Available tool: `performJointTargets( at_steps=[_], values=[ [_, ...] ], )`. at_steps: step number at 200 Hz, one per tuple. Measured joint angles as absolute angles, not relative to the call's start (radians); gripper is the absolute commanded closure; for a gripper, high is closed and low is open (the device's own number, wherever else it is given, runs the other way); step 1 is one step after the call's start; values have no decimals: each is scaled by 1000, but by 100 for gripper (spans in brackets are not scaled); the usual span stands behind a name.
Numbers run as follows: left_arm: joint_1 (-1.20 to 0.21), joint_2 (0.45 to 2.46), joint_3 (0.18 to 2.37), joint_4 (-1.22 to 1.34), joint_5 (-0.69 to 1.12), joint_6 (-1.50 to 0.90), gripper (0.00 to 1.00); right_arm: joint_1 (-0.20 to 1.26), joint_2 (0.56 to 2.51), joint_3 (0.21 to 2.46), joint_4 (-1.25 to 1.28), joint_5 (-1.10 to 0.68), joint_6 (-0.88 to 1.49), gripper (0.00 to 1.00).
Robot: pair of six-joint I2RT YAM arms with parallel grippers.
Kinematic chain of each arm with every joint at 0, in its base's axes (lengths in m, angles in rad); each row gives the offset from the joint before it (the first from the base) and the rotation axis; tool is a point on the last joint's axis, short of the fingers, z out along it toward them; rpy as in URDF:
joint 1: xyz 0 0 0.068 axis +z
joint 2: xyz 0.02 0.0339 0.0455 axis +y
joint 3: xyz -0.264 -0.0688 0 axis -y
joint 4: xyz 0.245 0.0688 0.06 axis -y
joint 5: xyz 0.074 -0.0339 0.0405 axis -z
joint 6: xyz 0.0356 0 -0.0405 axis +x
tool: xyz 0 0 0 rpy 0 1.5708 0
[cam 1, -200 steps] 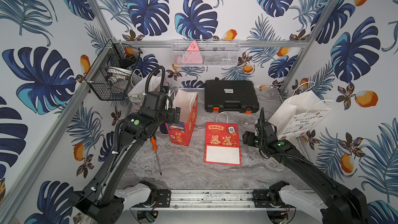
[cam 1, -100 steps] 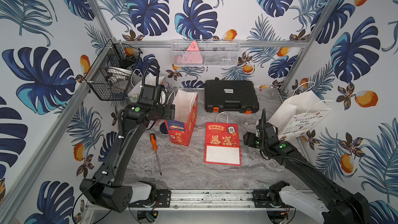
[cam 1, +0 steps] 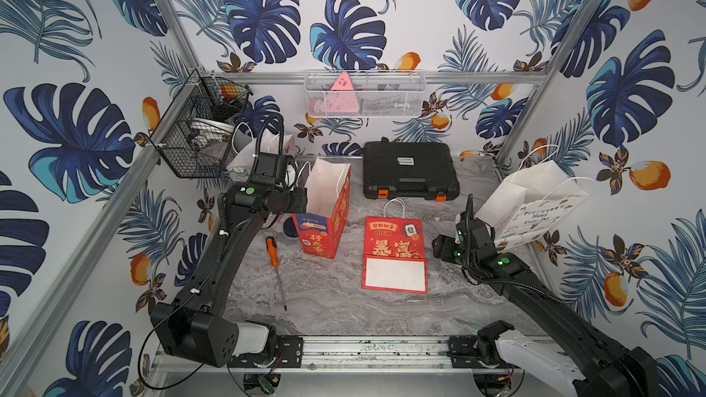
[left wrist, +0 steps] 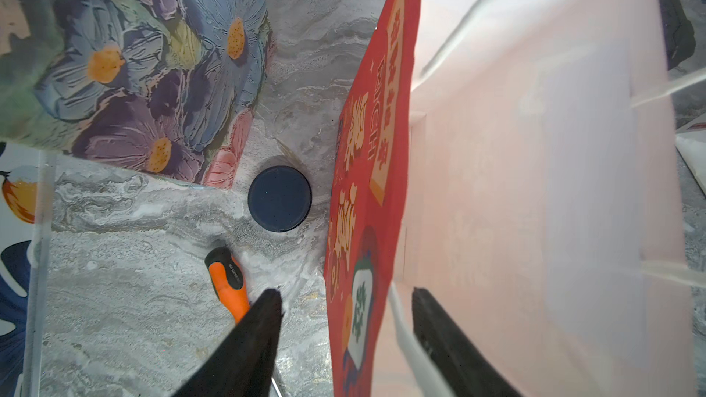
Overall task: Put away the paper bag
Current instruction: Pick up the paper bag from the center of the board.
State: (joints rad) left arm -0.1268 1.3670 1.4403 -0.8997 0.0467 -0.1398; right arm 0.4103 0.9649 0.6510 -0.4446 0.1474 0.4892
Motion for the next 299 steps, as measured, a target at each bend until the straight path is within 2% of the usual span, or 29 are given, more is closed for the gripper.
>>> performJointTargets(
  at_steps=[35, 108, 131, 172, 207, 268, 299],
  values=[
    [-126, 1375, 1419, -873, 50, -140, 64, 410, 965, 650, -445, 147, 489, 22],
    [-126, 1388, 1411, -832, 55, -132, 86, 410, 969, 650, -445, 147, 489, 23],
    [-126, 1389, 1403, -821, 56, -128, 100, 410, 965, 650, -445, 147, 489, 22],
    [-126, 1358, 1385, -802, 78, -113, 100, 410, 963, 650, -446, 147, 489, 22],
    [-125, 1243, 1378, -785, 131, -77, 100, 410, 937, 665, -451, 147, 489, 23],
    [-126, 1144, 1408, -805, 309, -3, 100, 410, 867, 762, -502, 152, 412, 22],
    [-152, 1116, 1414, -828, 415, 28, 100, 411, 765, 786, -488, 17, 289, 23]
  ],
)
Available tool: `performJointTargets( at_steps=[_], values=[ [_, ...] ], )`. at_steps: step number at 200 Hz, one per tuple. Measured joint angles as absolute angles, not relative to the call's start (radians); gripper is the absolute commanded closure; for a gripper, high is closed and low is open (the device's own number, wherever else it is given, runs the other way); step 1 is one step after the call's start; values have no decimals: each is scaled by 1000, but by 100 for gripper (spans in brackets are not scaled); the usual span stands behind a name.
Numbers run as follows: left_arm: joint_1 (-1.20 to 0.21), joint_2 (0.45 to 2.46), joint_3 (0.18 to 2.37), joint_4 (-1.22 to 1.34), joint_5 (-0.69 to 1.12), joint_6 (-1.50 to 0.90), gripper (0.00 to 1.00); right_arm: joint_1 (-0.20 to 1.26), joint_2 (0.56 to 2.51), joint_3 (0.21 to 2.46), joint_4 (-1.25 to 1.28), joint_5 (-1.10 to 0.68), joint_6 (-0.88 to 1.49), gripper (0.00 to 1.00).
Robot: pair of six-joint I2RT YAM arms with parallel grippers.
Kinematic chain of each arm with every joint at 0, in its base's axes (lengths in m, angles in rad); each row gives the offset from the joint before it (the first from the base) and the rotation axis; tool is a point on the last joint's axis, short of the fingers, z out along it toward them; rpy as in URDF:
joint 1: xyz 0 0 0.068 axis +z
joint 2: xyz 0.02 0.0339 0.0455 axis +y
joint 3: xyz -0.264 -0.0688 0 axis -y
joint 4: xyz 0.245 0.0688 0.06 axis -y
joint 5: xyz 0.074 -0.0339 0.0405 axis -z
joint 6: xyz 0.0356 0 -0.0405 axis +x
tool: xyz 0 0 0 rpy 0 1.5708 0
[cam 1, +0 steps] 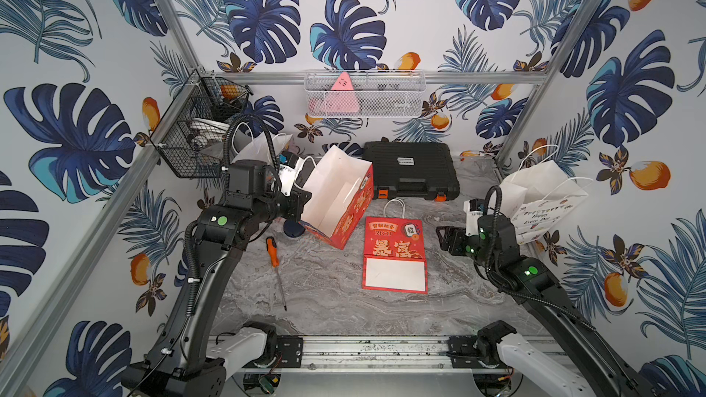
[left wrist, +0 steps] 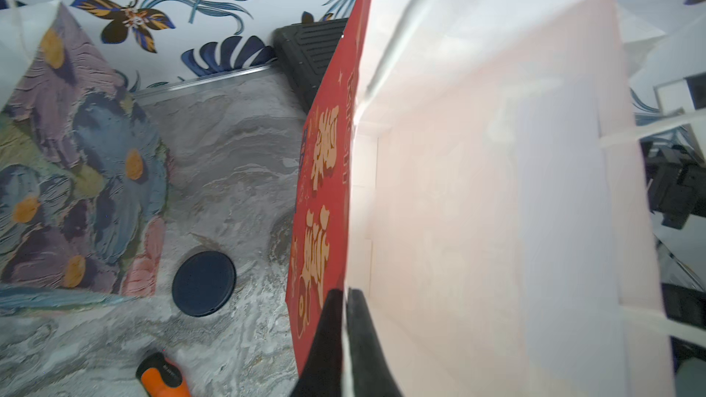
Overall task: Put away the paper bag
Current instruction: Pick up the paper bag from the center of the board.
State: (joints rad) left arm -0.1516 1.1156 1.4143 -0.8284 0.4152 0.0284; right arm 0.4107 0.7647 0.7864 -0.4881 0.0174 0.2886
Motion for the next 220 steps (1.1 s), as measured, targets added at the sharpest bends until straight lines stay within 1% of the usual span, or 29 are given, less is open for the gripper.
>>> performJointTargets(
  at_steps=[13, 23, 35, 48, 60, 94, 119, 149, 171, 195, 220],
  values=[
    [-183, 1120, 1430, -850, 449, 53, 100, 411, 705, 786, -469, -76, 223, 22],
    [-213, 1126, 1444, -865, 464, 71, 100, 411, 665, 786, -450, -153, 170, 15],
    [-261, 1129, 1453, -884, 472, 102, 100, 411, 635, 792, -442, -260, 93, 11],
    [-323, 1131, 1454, -909, 474, 139, 100, 411, 632, 820, -467, -375, -18, 10],
    [-380, 1134, 1454, -943, 469, 184, 100, 411, 644, 856, -510, -441, -107, 10],
    [-484, 1131, 1442, -1007, 439, 286, 100, 411, 725, 956, -677, -553, -326, 9],
    [-521, 1131, 1419, -1034, 411, 339, 100, 411, 730, 957, -780, -622, -428, 9],
    [-551, 1144, 1399, -1052, 399, 383, 100, 411, 699, 873, -782, -723, -460, 12],
    [-565, 1168, 1399, -1066, 401, 400, 100, 418, 694, 780, -690, -800, -412, 13],
    [-571, 1182, 1401, -1073, 419, 418, 100, 440, 702, 697, -565, -844, -343, 14],
    [-578, 1189, 1401, -1074, 425, 423, 100, 514, 736, 643, -446, -850, -286, 14]
  ],
)
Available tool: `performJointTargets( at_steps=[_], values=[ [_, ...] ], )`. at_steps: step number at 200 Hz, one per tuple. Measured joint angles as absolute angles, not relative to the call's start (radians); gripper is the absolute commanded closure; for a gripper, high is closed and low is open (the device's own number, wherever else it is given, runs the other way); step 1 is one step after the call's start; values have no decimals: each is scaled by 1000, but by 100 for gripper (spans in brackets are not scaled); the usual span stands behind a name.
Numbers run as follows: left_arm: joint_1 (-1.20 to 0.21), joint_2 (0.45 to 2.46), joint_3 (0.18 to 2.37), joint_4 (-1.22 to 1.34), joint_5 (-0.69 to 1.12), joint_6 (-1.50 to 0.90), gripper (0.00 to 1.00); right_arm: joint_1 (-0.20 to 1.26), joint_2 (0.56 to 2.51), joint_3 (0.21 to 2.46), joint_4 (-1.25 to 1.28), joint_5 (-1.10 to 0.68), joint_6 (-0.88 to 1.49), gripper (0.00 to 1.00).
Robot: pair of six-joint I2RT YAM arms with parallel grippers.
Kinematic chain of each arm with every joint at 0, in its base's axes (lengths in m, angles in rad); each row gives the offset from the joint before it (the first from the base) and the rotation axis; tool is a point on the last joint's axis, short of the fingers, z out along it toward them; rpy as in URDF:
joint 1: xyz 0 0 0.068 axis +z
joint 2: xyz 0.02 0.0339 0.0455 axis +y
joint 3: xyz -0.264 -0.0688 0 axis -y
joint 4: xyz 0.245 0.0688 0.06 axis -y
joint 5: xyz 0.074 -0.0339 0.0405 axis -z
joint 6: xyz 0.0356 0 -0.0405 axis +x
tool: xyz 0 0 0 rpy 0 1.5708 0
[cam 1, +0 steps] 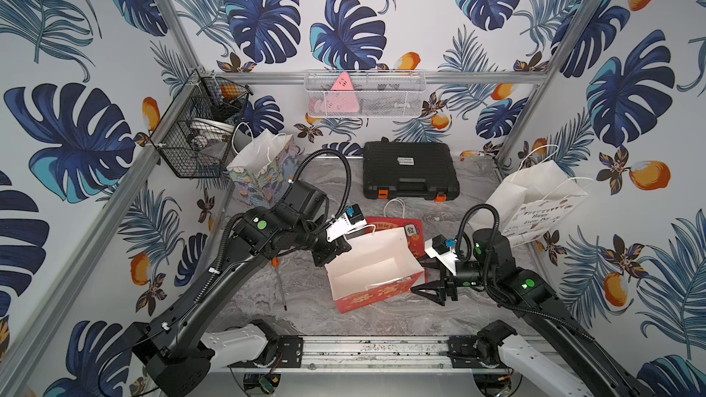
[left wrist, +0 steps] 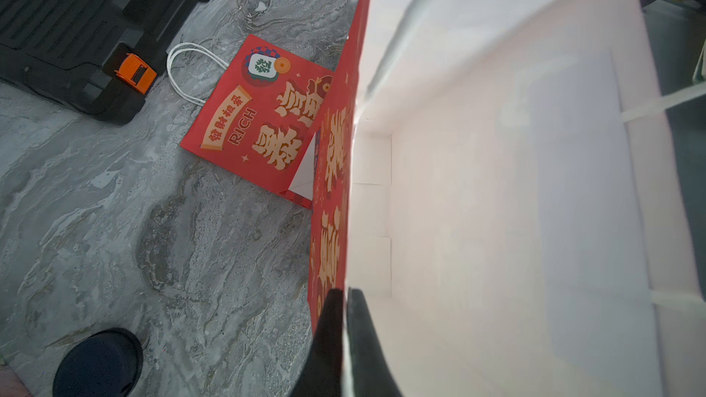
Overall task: Put away the paper bag
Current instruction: Pick up the paper bag from the center of the board.
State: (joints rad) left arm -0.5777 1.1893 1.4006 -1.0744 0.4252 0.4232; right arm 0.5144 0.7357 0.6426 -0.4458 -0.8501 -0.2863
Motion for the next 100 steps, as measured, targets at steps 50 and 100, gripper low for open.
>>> performJointTargets(
  at_steps=[50, 100],
  values=[
    [-582, 1192, 1366, -1069, 430, 441, 100, 653, 792, 563, -269, -799, -236, 18],
    [-582, 1196, 1348, -1053, 422, 441, 100, 673, 777, 525, -182, -708, -217, 17]
  ],
)
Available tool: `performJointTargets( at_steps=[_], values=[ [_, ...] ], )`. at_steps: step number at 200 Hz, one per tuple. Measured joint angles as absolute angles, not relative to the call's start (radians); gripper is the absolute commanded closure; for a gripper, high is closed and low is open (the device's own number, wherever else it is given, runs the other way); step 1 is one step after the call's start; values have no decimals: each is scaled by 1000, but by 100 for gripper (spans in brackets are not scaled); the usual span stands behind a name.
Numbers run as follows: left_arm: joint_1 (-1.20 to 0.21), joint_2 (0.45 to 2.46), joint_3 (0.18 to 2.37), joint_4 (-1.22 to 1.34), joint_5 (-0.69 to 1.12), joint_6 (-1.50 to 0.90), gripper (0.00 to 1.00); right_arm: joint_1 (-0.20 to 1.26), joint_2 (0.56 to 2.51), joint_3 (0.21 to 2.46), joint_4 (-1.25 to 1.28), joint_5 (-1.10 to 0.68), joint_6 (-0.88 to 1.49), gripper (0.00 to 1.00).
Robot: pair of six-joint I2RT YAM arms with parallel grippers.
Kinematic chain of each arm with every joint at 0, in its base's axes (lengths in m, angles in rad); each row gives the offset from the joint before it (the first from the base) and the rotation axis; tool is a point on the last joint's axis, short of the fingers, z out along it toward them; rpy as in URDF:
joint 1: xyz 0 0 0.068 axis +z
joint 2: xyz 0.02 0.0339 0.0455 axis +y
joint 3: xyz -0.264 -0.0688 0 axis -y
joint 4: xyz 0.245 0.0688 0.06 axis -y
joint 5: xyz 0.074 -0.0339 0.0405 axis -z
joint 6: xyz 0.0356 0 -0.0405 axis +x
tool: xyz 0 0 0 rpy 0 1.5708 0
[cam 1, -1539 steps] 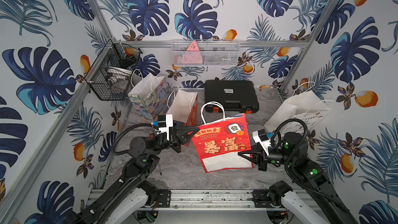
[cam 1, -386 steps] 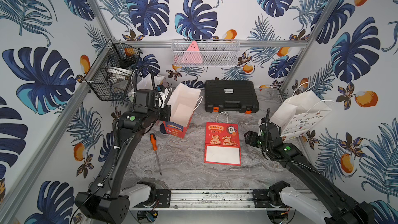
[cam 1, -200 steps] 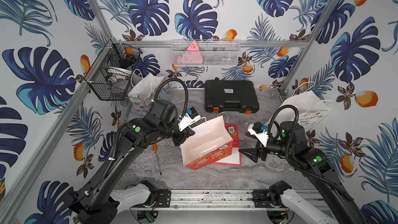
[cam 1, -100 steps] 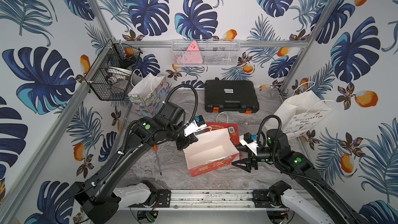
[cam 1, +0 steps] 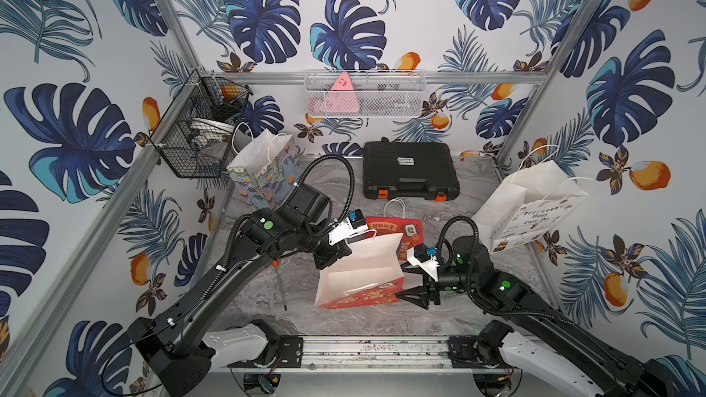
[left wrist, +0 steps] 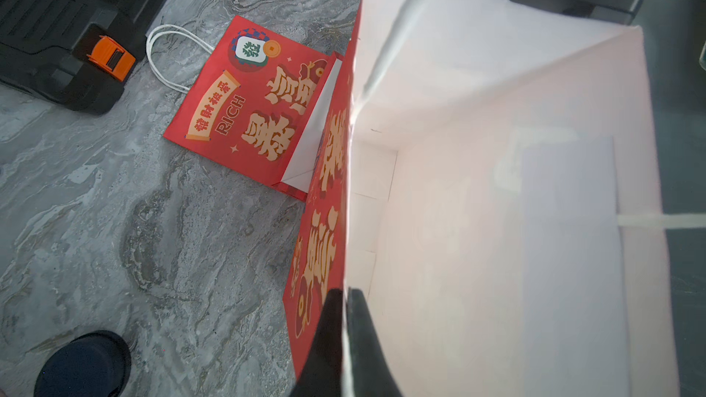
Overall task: Put away the paper bag
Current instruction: Pick up the paper bag from the center of the board.
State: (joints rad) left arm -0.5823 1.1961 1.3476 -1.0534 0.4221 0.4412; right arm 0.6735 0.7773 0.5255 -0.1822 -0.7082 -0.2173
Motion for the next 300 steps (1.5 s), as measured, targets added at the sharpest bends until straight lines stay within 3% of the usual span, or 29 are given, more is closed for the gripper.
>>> performJointTargets(
  at_steps=[31, 72, 93, 124, 144, 158, 182, 226, 252, 300],
  values=[
    [-582, 1206, 1335, -1030, 413, 440, 84, 677, 730, 505, -159, -632, -218, 16],
    [-582, 1234, 1335, -1009, 400, 439, 81, 678, 750, 503, -125, -578, -218, 19],
    [-582, 1247, 1334, -995, 389, 436, 70, 679, 791, 498, -94, -583, -217, 21],
    [-582, 1245, 1337, -980, 366, 419, 45, 680, 804, 482, -40, -584, -199, 22],
    [-581, 1219, 1339, -972, 350, 417, 17, 680, 791, 479, -29, -572, -194, 23],
    [-576, 1198, 1338, -962, 337, 413, 10, 680, 785, 478, -28, -559, -194, 23],
    [-573, 1169, 1330, -949, 324, 404, 10, 680, 783, 479, -29, -539, -191, 23],
    [-564, 1155, 1317, -939, 303, 391, 26, 680, 737, 542, -105, -533, -192, 17],
    [-561, 1151, 1314, -937, 308, 392, 35, 680, 697, 646, -239, -525, -191, 15],
    [-560, 1169, 1309, -936, 327, 395, 41, 680, 688, 895, -486, -405, -78, 16]
  ],
)
